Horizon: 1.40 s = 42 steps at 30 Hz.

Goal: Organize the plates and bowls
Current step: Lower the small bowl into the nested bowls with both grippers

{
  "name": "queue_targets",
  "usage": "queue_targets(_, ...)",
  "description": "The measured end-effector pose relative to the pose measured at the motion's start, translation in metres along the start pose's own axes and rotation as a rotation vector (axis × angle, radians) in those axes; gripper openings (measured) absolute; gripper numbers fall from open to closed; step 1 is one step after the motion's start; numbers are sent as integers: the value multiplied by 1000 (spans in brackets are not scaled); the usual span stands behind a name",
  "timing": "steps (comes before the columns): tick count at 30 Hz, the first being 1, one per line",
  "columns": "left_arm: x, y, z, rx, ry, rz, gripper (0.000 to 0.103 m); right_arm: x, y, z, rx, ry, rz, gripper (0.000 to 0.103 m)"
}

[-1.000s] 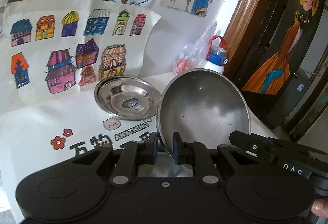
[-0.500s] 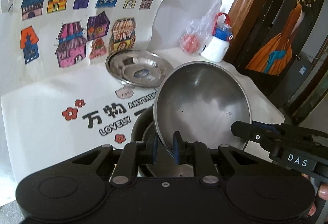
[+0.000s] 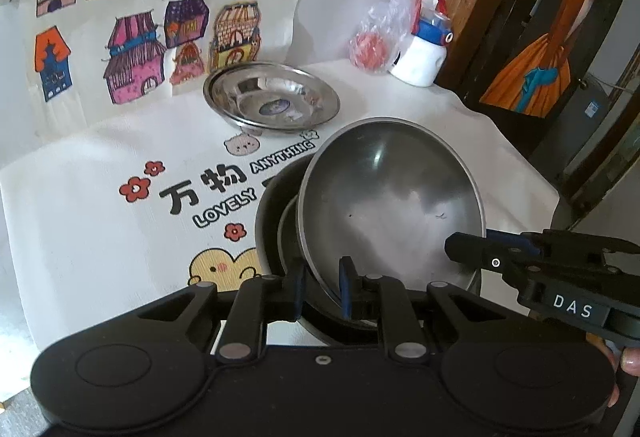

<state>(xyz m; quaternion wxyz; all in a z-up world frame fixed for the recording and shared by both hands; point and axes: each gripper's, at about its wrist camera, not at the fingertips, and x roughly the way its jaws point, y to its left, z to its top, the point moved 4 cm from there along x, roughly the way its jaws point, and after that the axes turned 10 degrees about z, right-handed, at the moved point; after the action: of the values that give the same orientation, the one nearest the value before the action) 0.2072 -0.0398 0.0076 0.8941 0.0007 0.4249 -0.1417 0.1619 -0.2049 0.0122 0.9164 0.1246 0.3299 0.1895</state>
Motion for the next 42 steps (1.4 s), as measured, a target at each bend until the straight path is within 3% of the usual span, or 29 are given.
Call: queue_targets(42,9,5,5,-23,65,-10,21,20,0,2,11,97,11,29)
